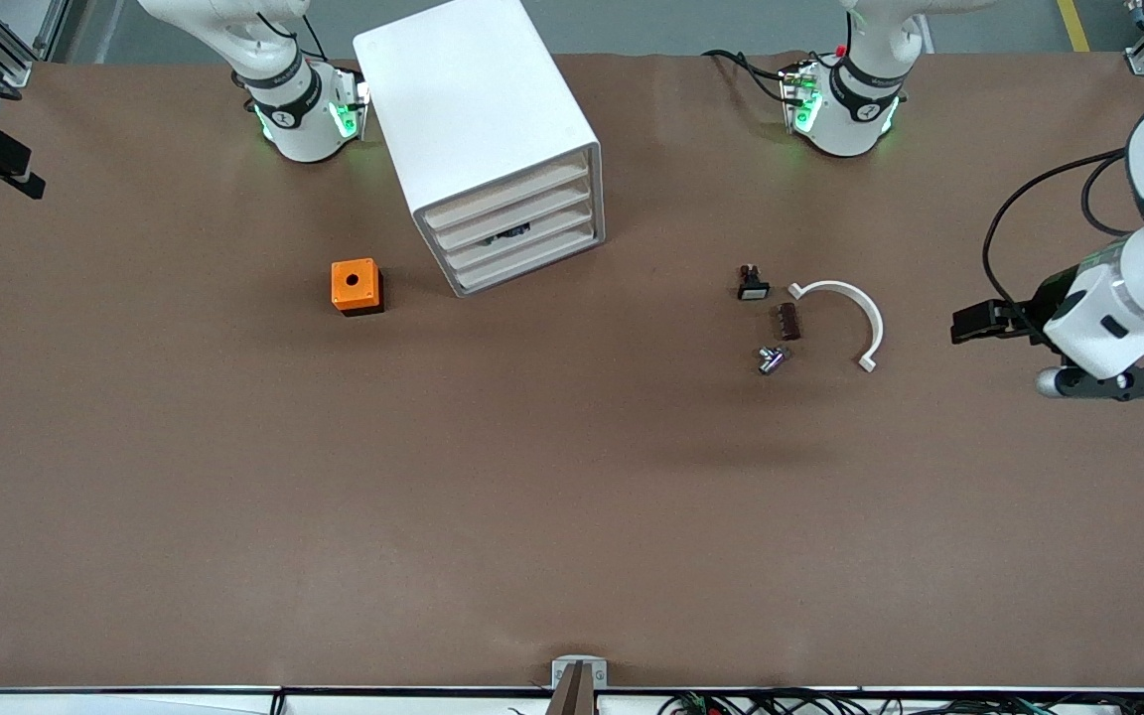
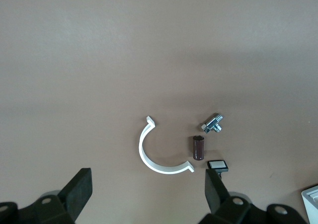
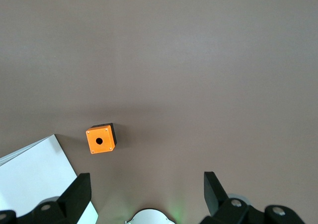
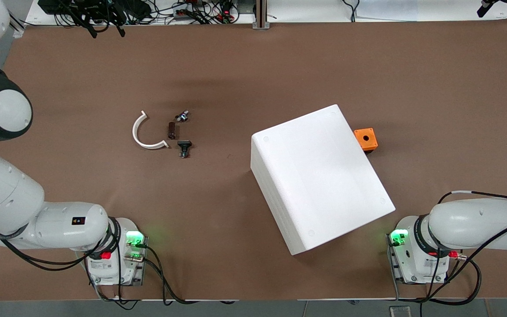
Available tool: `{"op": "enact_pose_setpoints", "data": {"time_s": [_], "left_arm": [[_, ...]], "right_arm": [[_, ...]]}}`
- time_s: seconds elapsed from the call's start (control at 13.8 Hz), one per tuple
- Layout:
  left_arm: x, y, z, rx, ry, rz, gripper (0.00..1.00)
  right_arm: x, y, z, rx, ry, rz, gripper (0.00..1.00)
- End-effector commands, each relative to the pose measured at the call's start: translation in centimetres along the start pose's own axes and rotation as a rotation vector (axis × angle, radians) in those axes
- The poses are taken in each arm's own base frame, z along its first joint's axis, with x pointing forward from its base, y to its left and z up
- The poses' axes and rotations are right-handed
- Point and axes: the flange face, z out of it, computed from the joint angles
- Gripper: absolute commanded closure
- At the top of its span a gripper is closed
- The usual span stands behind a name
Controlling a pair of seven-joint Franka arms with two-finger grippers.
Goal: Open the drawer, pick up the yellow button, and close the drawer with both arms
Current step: 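Reach the left gripper toward the white cabinet's drawer front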
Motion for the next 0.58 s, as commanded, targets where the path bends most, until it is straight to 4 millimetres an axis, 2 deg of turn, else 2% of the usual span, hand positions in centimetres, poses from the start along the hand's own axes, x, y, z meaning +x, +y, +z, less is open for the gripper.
{"op": "enact_pose_setpoints", "data": {"time_s": [0.0, 0.14, 0.29, 0.51], "left_arm": [[1.9, 0.7, 2.8, 0.001, -0.041, -0.082, 0.0], [3.0, 2.0, 5.9, 0.007, -0.085, -0.125, 0.0], [3.6, 5.0, 8.2, 0.029, -0.116, -0.169, 0.0], [4.7, 10.2, 10.4, 0.061, -0.131, -0.328, 0.0]], "right_arm": [[-0.2, 0.5, -0.1, 0.018, 0.009, 0.017, 0.0], [-0.1, 0.3, -0.2, 0.017, 0.015, 0.011, 0.0], [-0.1, 0.2, -0.2, 0.016, 0.018, 0.01, 0.0], [0.0, 0.3, -0.3, 0.016, 0.026, 0.011, 0.0]]}}
